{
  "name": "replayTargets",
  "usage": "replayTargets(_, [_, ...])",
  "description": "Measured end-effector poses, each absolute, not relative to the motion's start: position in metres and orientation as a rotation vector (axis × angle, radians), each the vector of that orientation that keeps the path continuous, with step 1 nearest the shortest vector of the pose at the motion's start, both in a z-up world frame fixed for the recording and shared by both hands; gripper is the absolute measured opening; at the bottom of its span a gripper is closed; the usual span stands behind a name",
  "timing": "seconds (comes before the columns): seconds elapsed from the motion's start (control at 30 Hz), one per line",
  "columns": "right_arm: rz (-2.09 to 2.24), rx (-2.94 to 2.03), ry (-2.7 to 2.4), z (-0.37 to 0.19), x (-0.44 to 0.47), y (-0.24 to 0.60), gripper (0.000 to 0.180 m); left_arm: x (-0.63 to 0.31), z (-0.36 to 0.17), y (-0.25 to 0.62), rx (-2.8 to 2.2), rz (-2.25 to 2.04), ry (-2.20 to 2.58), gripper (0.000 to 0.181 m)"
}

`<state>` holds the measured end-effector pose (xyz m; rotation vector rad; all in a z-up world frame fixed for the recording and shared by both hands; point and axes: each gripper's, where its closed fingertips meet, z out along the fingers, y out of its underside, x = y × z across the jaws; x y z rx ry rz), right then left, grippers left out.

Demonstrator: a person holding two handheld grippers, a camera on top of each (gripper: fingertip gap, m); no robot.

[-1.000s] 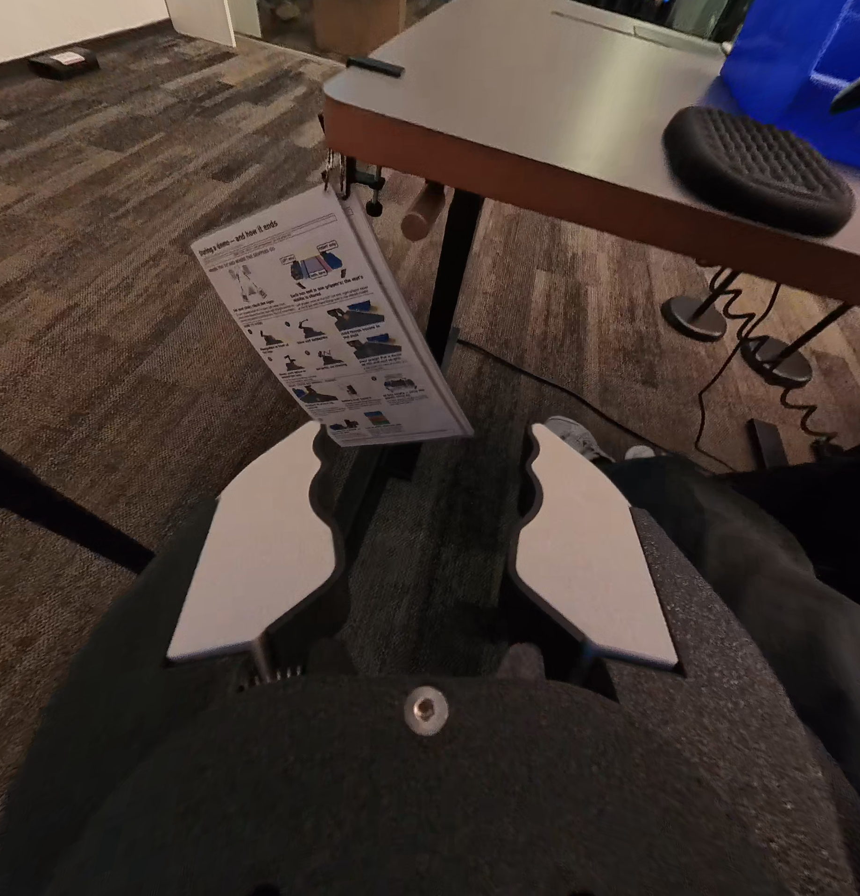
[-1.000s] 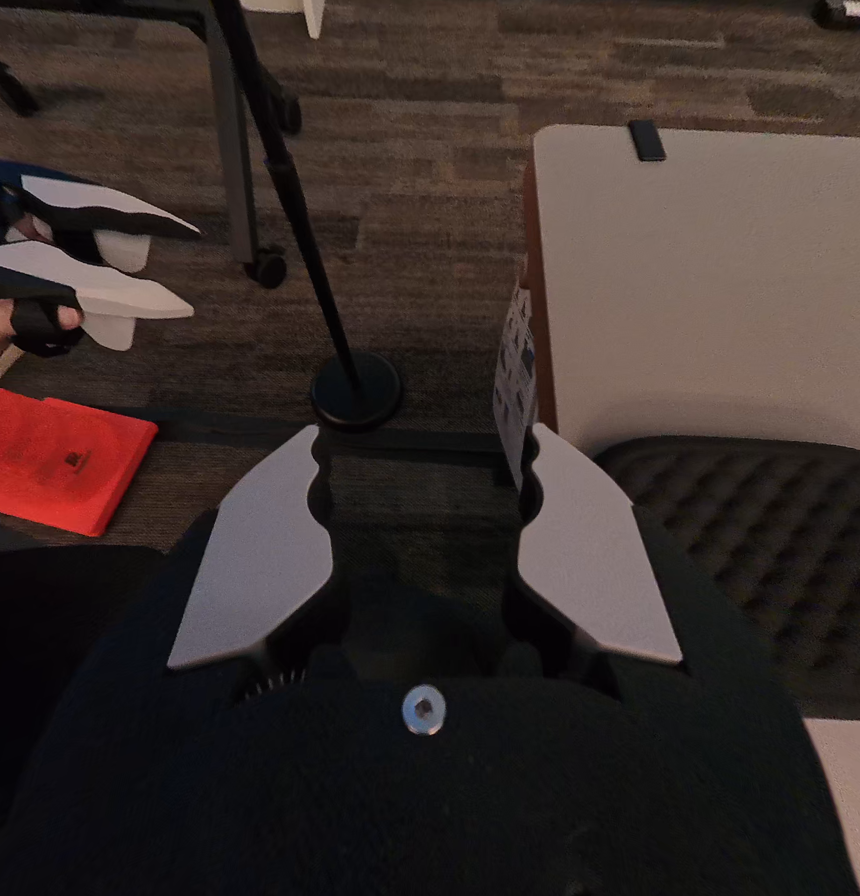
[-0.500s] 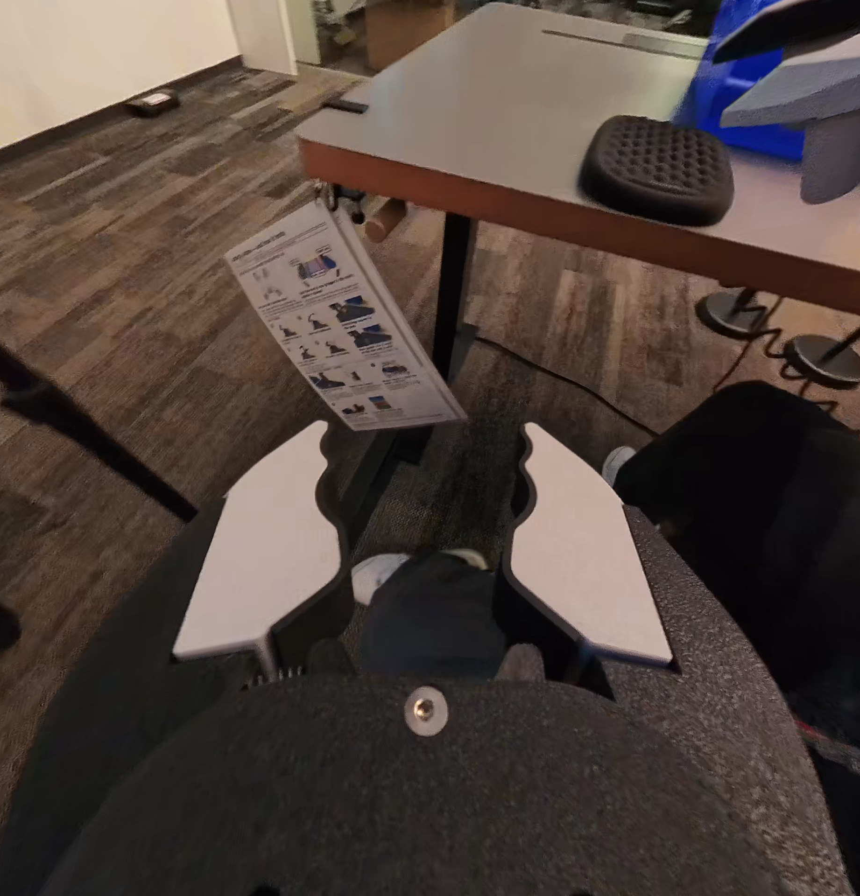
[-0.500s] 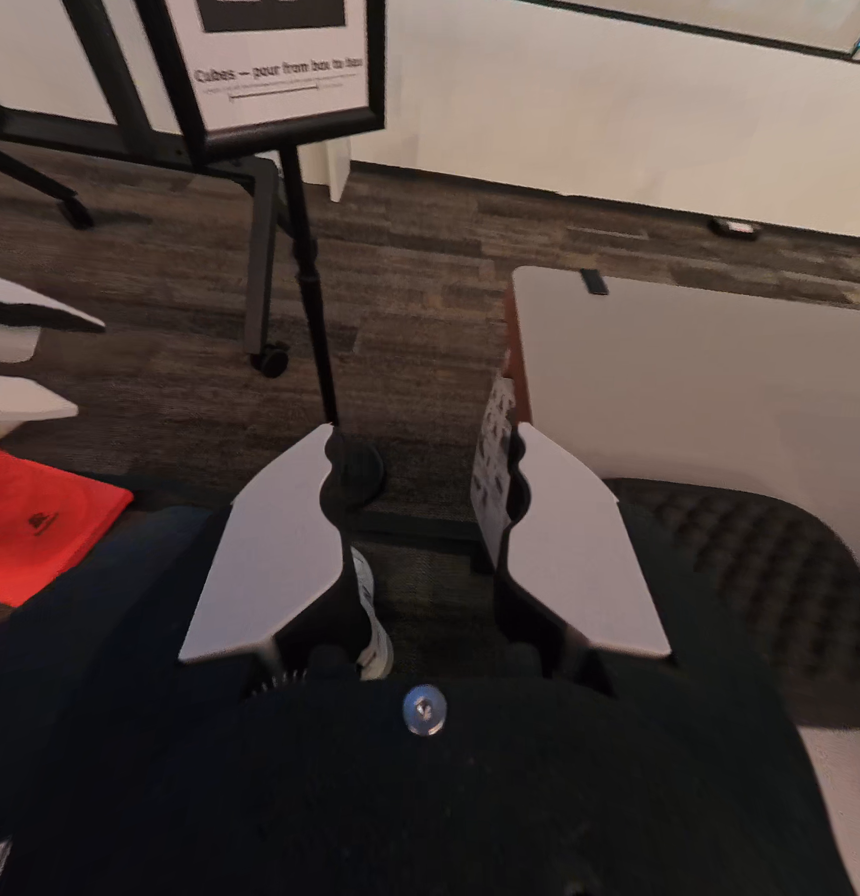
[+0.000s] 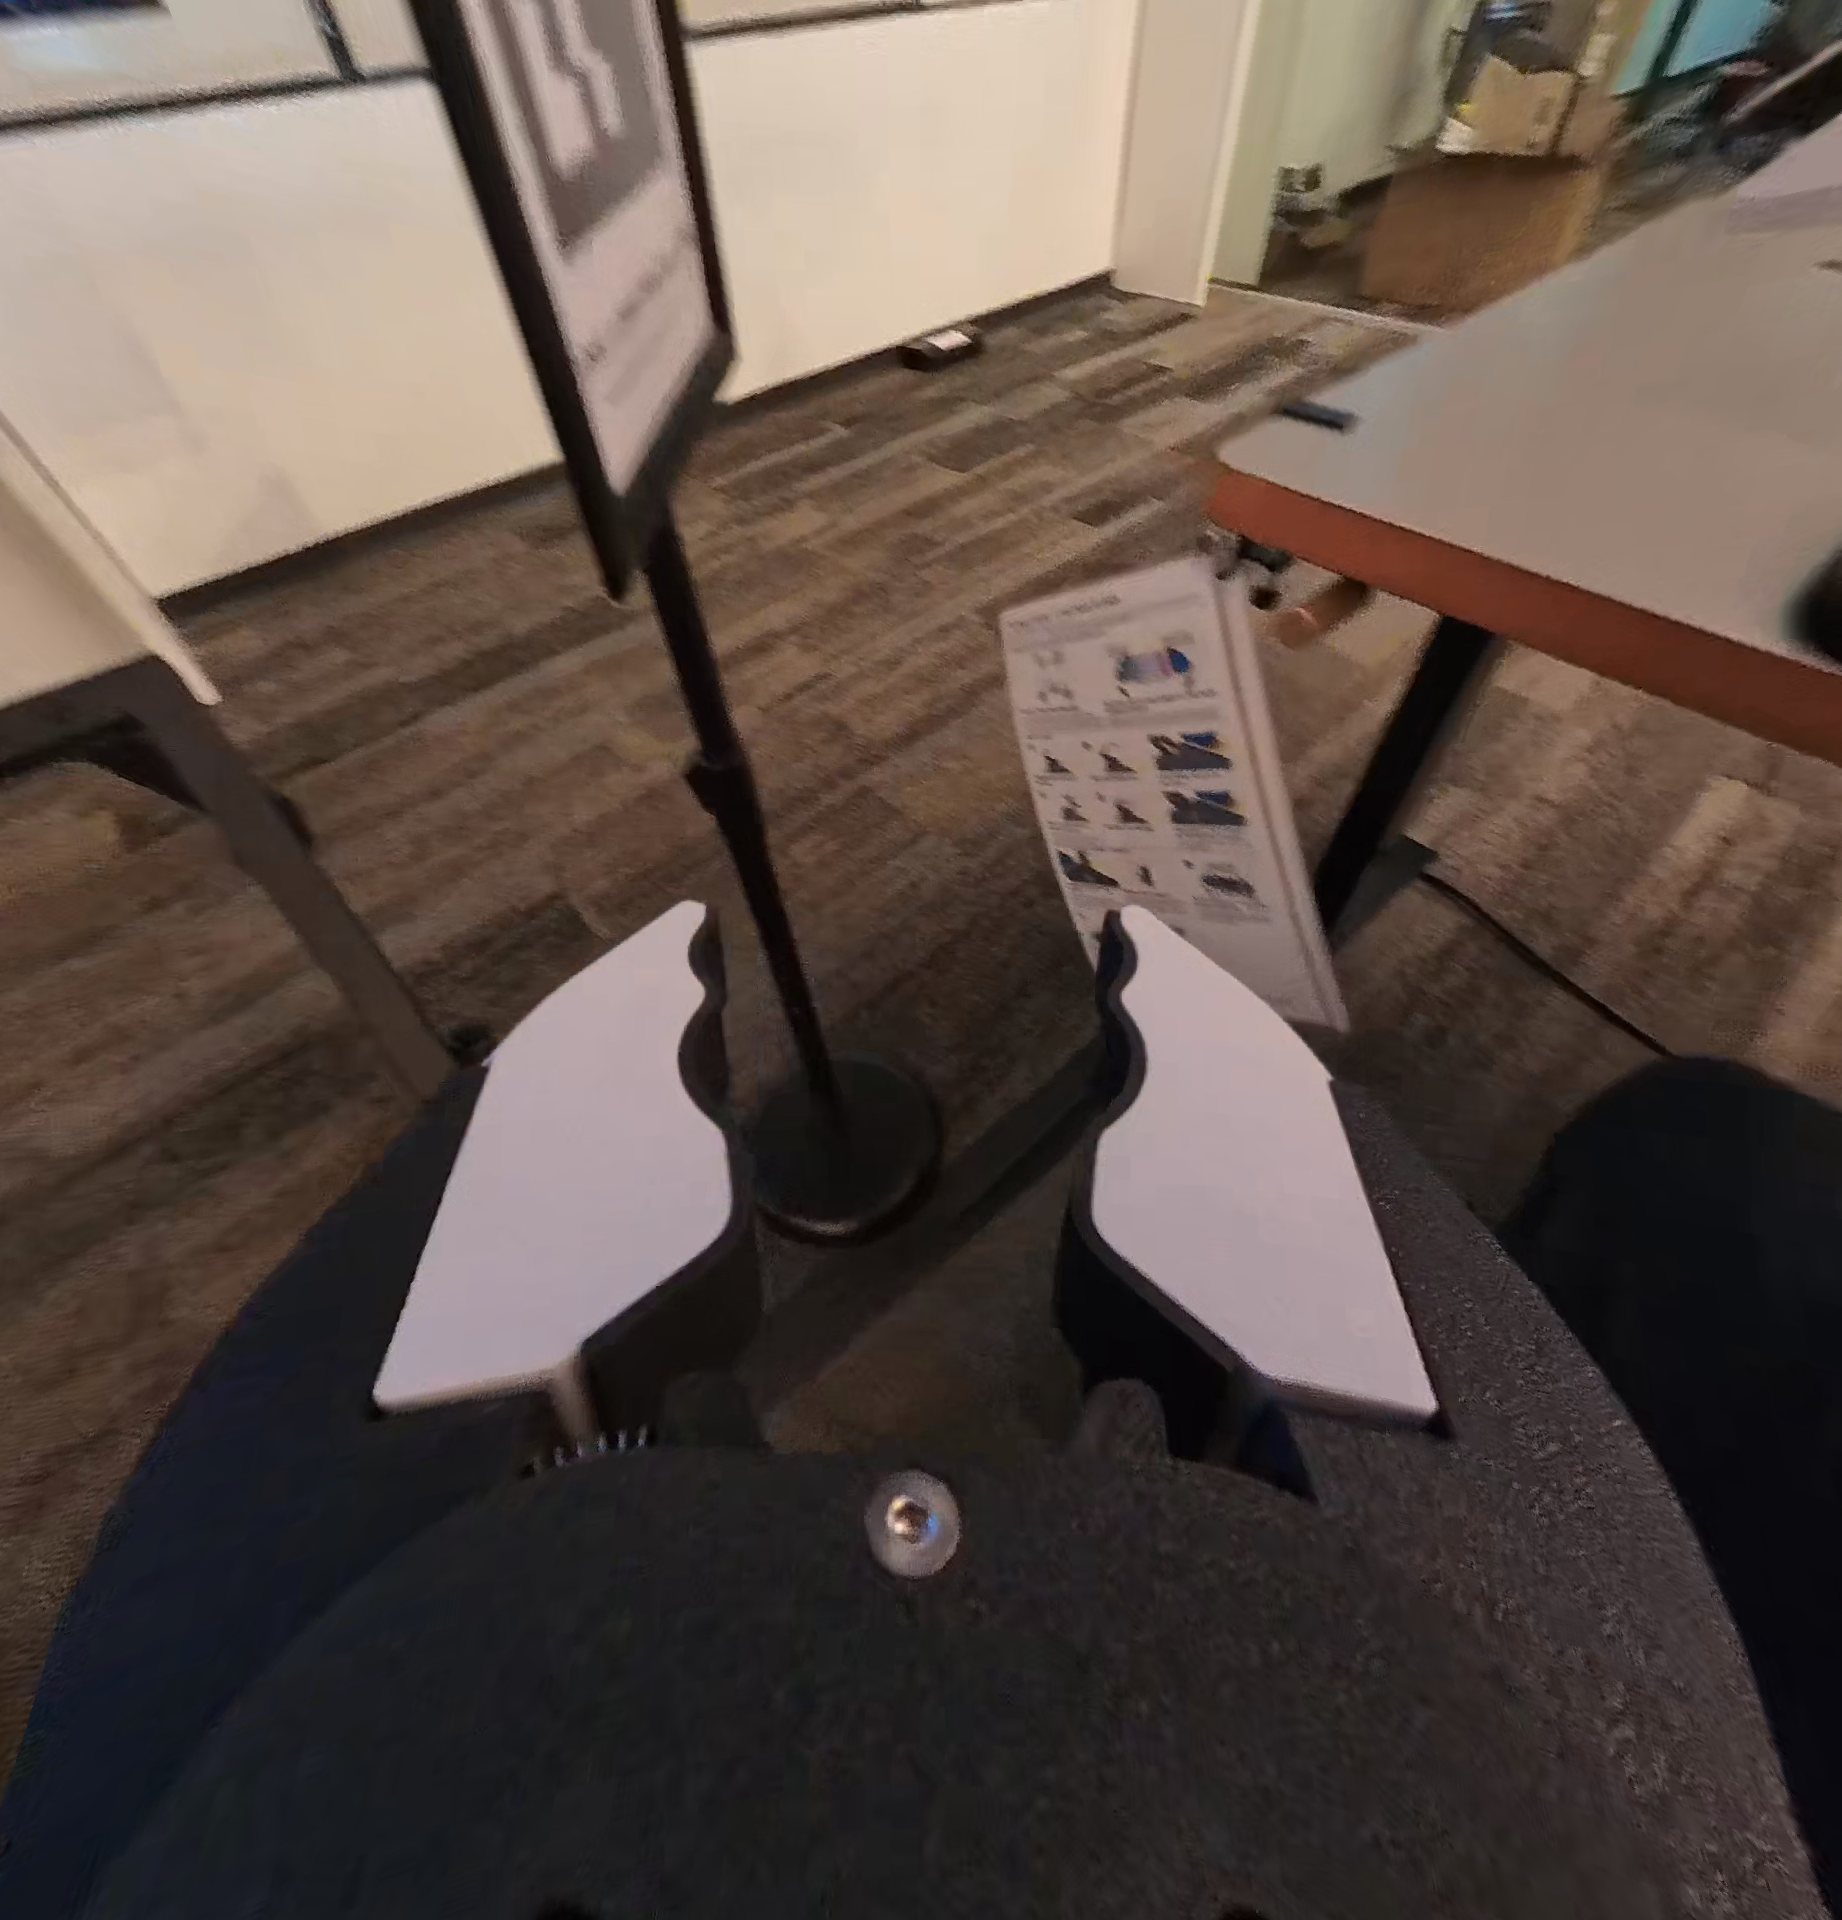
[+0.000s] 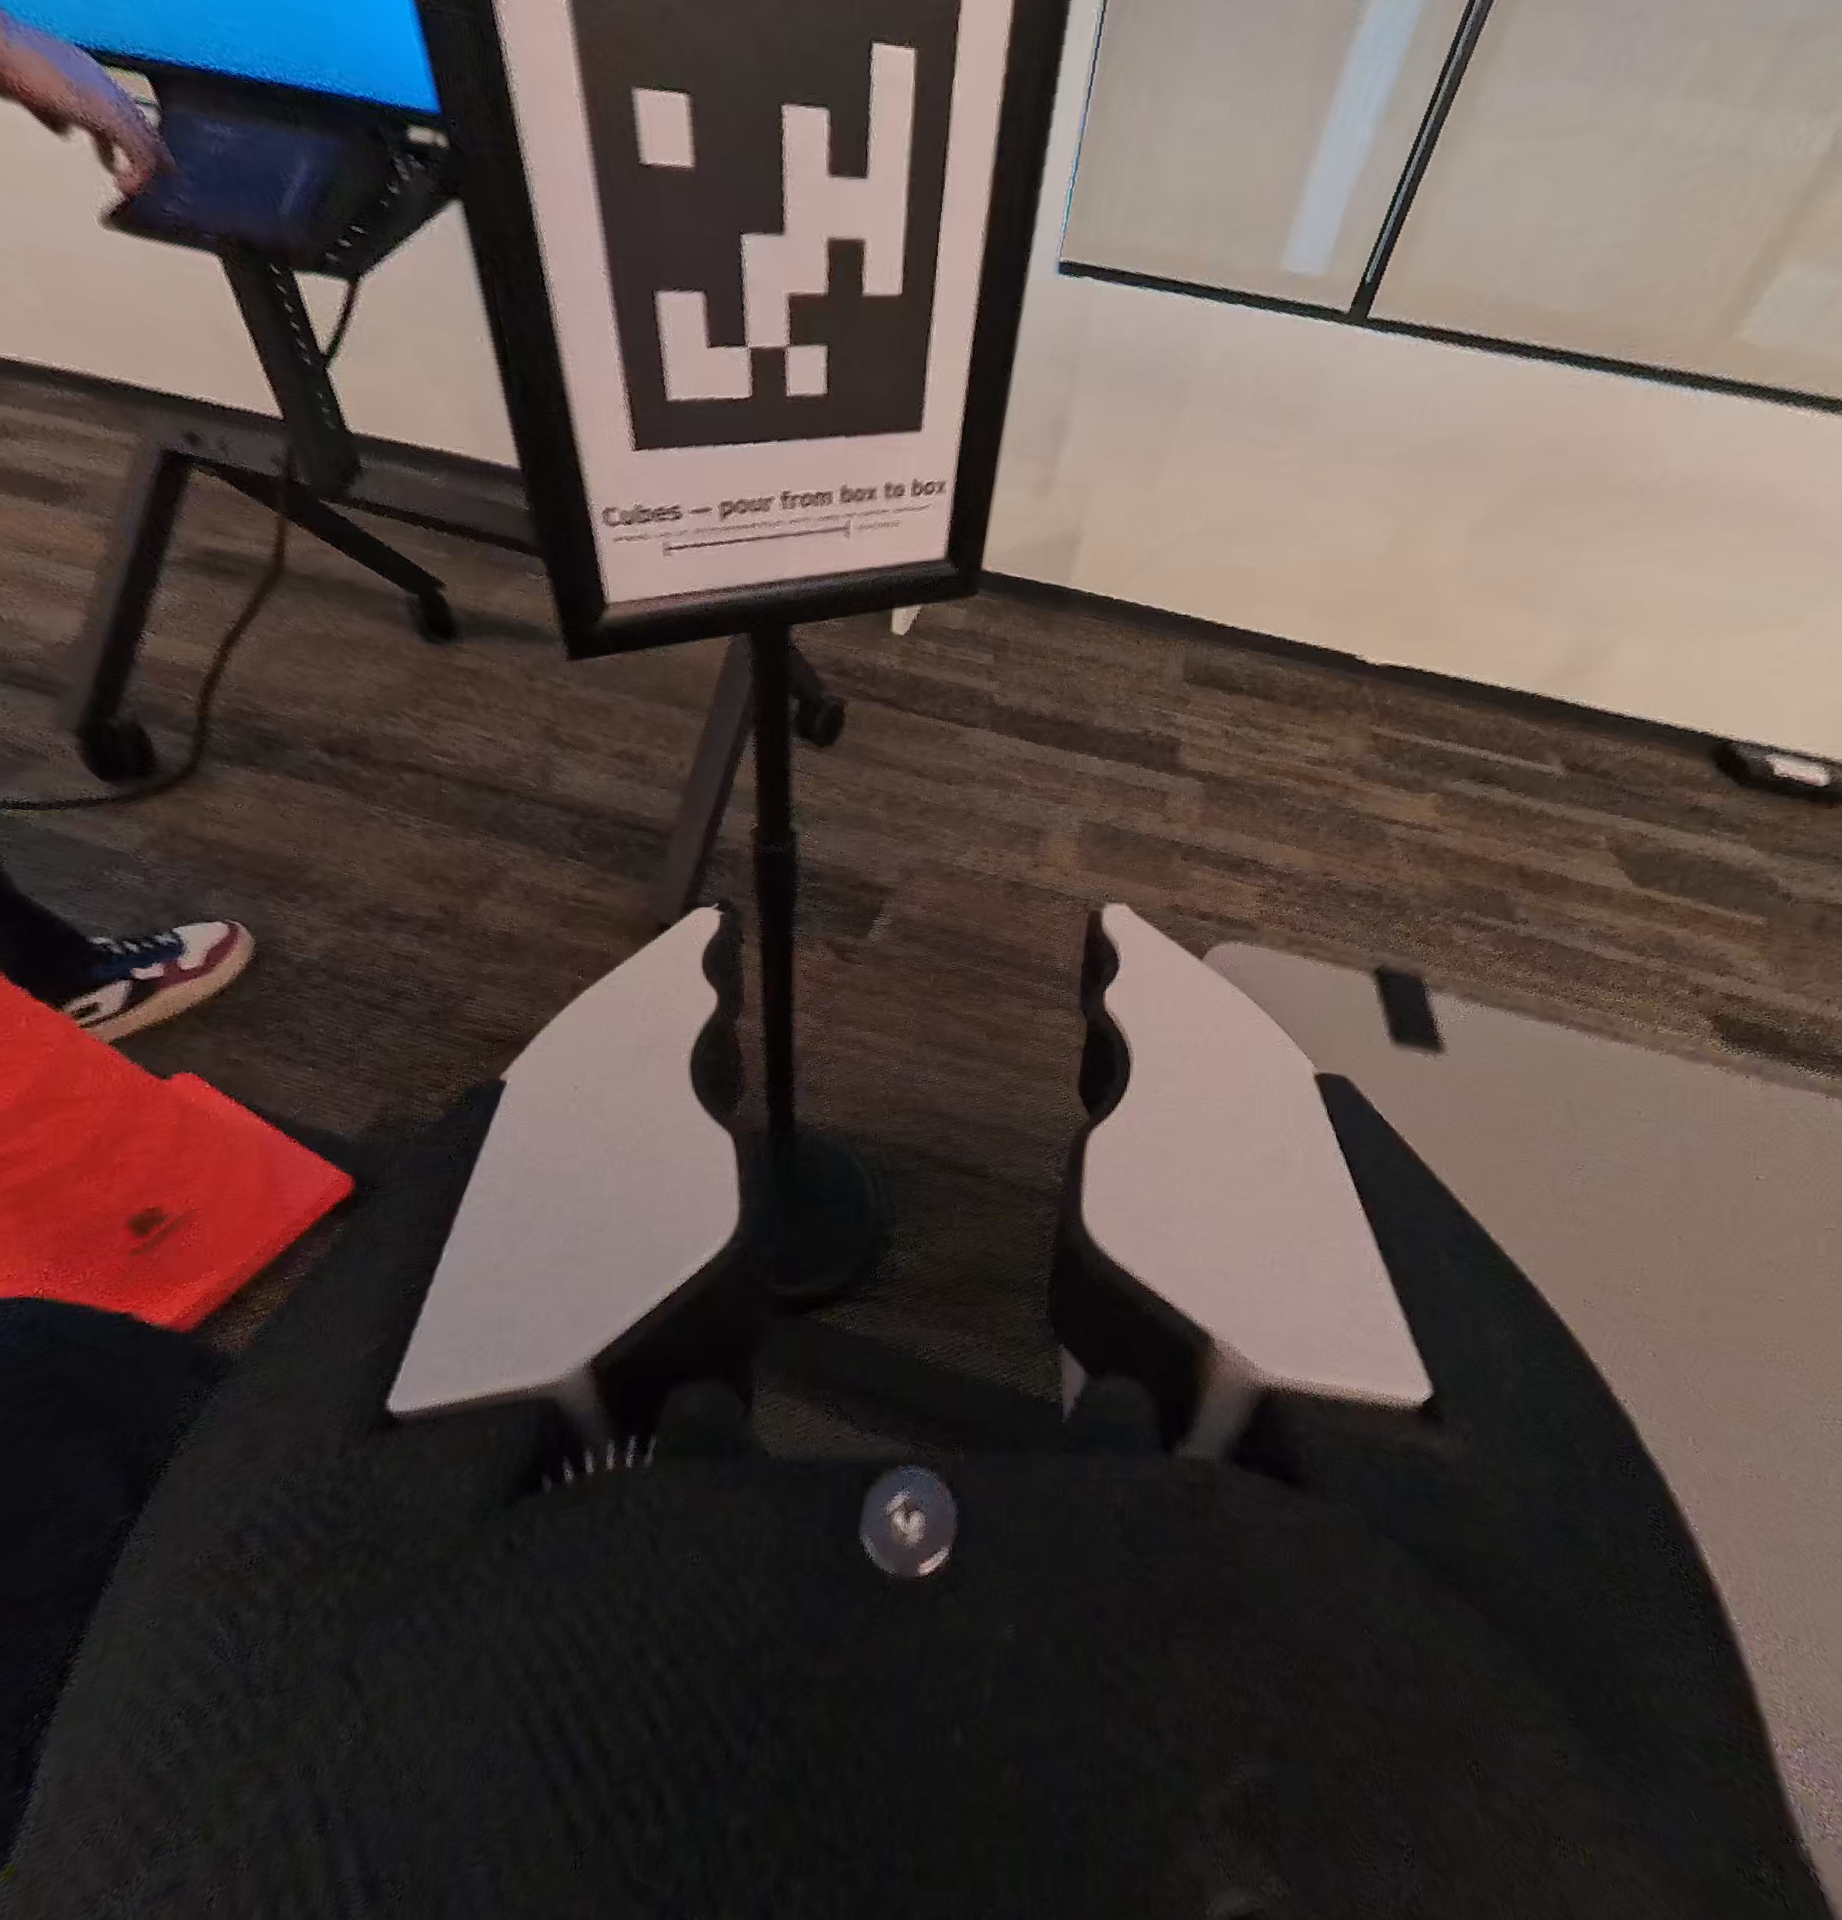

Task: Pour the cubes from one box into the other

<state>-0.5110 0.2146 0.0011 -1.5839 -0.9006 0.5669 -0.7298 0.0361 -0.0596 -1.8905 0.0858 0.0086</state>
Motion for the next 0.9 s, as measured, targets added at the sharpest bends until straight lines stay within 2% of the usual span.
replayTargets(0.2, [0.626, -1.478, -0.929, 0.044, -0.577, 0.294, 0.062, -0.811, -0.001, 0.108, -1.791, 0.133, 0.025, 0.069])
replayTargets(0.4, [0.537, -1.549, -0.807, 0.126, -0.596, 0.359, 0.062, -0.886, 0.102, 0.168, -1.751, 0.211, -0.003, 0.065])
replayTargets(0.7, [0.351, -1.767, -0.713, 0.268, -0.554, 0.378, 0.066, -0.913, 0.263, 0.222, -1.721, -0.008, 0.089, 0.065])
replayTargets(0.8, [0.218, -1.870, -0.613, 0.302, -0.540, 0.374, 0.067, -0.921, 0.297, 0.250, -1.723, -0.152, 0.236, 0.064])
replayTargets(0.9, [0.226, -1.923, -0.477, 0.327, -0.541, 0.357, 0.066, -0.938, 0.309, 0.286, -1.765, -0.209, 0.377, 0.064])
